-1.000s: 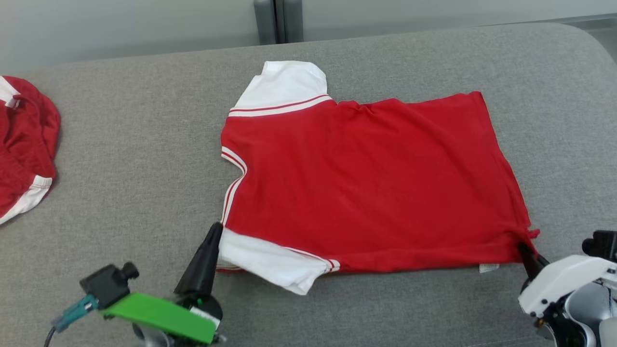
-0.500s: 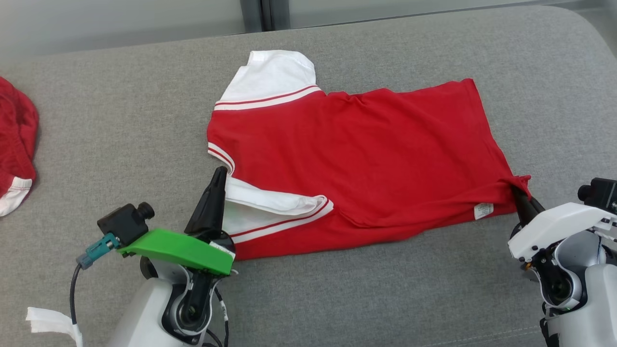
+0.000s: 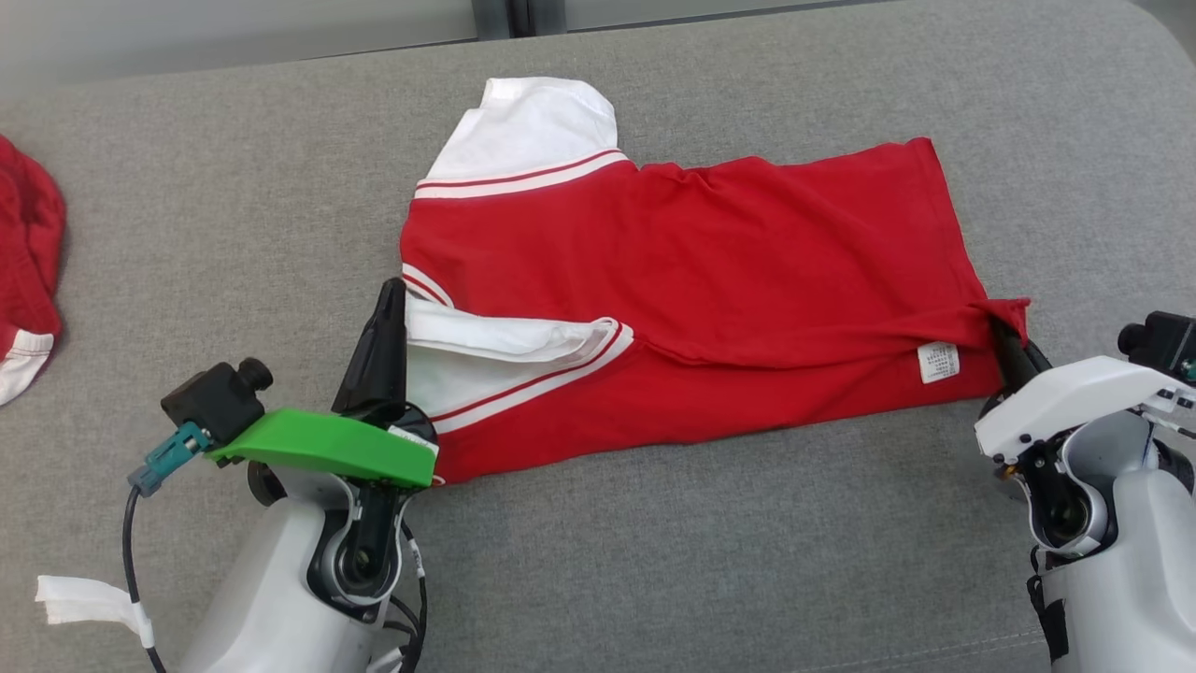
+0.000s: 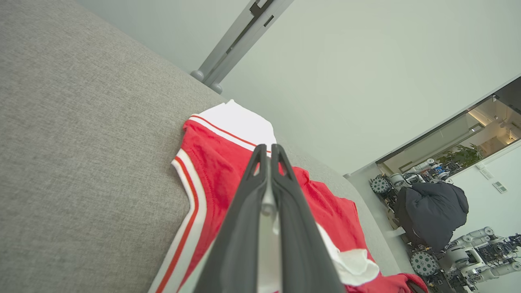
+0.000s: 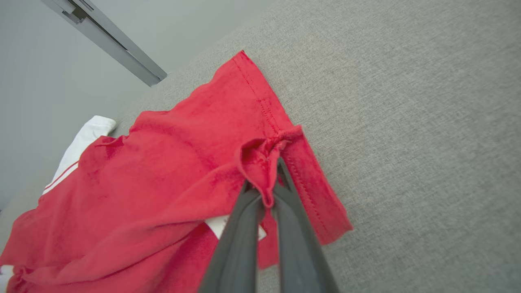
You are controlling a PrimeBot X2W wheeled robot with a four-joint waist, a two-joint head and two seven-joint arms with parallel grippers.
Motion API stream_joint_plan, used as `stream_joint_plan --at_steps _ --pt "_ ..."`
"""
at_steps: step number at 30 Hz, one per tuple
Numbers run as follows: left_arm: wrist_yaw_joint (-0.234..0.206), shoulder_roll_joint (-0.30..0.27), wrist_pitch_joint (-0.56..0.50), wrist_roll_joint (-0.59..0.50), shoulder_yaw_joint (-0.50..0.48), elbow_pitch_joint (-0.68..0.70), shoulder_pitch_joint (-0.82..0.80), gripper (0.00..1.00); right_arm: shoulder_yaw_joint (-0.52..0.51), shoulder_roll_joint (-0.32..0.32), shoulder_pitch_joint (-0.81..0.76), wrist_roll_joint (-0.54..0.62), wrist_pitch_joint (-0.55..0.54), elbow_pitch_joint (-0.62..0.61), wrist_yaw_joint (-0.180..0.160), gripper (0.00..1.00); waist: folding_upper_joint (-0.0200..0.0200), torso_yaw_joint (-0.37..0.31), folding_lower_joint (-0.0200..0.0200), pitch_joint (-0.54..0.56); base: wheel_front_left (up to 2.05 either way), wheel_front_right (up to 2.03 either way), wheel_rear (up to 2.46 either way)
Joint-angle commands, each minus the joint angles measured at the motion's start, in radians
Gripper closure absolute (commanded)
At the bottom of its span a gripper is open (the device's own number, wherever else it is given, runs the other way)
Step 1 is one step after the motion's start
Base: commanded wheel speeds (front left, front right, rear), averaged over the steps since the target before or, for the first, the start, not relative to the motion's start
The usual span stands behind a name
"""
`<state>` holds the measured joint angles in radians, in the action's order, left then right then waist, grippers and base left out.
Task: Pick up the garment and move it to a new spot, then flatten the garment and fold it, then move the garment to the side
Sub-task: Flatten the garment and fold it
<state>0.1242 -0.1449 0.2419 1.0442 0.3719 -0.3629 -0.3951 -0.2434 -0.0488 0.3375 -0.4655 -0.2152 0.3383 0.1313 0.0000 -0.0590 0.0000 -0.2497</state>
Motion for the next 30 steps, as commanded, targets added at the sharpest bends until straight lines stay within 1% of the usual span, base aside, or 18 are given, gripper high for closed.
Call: stream_joint_plan --at_steps 1,3,4,5,6,7,8,9,10,13,15,19,22,25,30 --pt "0.005 0.001 0.006 -0.015 -0.001 -0.008 -0.023 1.0 0.006 -0.003 0.023 0.006 0.009 0.012 -0.001 1.0 0.0 -0.002 0.0 -0.005 0.0 0.0 0.0" --pt "0.006 0.004 0.008 -0.019 0.001 -0.019 -0.032 1.0 0.012 -0.003 0.044 0.01 0.017 0.033 -0.001 1.0 0.0 -0.003 0.0 -0.01 0.0 0.0 0.0" --pt "0.006 0.006 0.01 -0.021 0.002 -0.022 -0.036 1.0 0.015 -0.003 0.053 0.012 0.02 0.042 -0.001 0.95 0.0 -0.003 0.0 -0.012 0.0 0.0 0.0" --pt "0.007 0.008 0.012 -0.023 0.002 -0.029 -0.042 1.0 0.017 -0.003 0.064 0.017 0.028 0.052 -0.001 0.52 0.0 -0.003 0.0 -0.015 0.0 0.0 0.0" --pt "0.006 0.009 0.014 -0.03 0.001 -0.037 -0.048 1.0 0.013 -0.004 0.077 0.022 0.044 0.062 -0.001 0.0 0.0 -0.002 0.0 -0.017 0.0 0.0 0.0" --pt "0.005 0.012 0.016 -0.036 -0.002 -0.046 -0.053 1.0 0.011 -0.004 0.088 0.032 0.056 0.072 -0.001 0.0 0.0 -0.001 0.0 -0.018 0.0 0.0 0.0" --pt "0.005 0.013 0.015 -0.044 -0.002 -0.054 -0.056 0.64 0.013 -0.003 0.095 0.034 0.068 0.079 -0.001 0.0 0.0 0.001 0.0 -0.019 0.0 0.0 0.0" --pt "0.004 0.013 0.017 -0.054 0.0 -0.062 -0.06 0.06 0.018 -0.002 0.102 0.037 0.079 0.087 -0.001 0.0 0.0 0.002 0.0 -0.019 0.0 0.0 0.0" --pt "0.005 0.016 0.018 -0.06 0.0 -0.068 -0.062 0.0 0.021 -0.002 0.105 0.036 0.088 0.089 -0.001 0.0 0.0 0.004 0.0 -0.018 0.0 0.0 0.0" --pt "0.001 0.011 0.022 -0.109 0.0 -0.077 -0.064 0.0 0.024 -0.004 0.101 0.051 0.106 0.093 -0.001 0.0 0.0 0.012 0.0 -0.013 0.0 0.0 0.0" --pt "-0.011 0.001 0.025 -0.16 -0.013 -0.07 -0.051 0.0 0.019 -0.003 0.082 0.063 0.103 0.081 -0.001 0.0 0.0 0.019 0.0 -0.005 0.0 0.0 0.0" --pt "-0.054 -0.007 0.021 -0.293 -0.083 -0.002 0.018 0.0 -0.004 -0.004 0.032 0.118 0.062 0.027 -0.001 0.0 0.0 0.03 0.0 0.009 0.0 0.0 0.0" --pt "-0.084 -0.019 0.022 -0.383 -0.097 0.04 0.079 0.0 -0.027 -0.003 -0.009 0.166 0.015 -0.038 -0.001 0.0 0.0 0.034 0.0 0.015 0.0 0.0 0.0" --pt "-0.105 -0.044 0.022 -0.467 -0.055 0.048 0.145 0.0 -0.052 -0.002 -0.054 0.219 -0.041 -0.117 -0.001 0.0 0.0 0.036 0.0 0.019 0.0 0.0 0.0" --pt "-0.124 -0.058 -0.002 -0.523 0.005 0.049 0.204 0.0 -0.057 -0.002 -0.095 0.289 -0.14 -0.202 -0.001 0.0 0.0 0.034 0.0 0.015 0.0 0.0 0.0"
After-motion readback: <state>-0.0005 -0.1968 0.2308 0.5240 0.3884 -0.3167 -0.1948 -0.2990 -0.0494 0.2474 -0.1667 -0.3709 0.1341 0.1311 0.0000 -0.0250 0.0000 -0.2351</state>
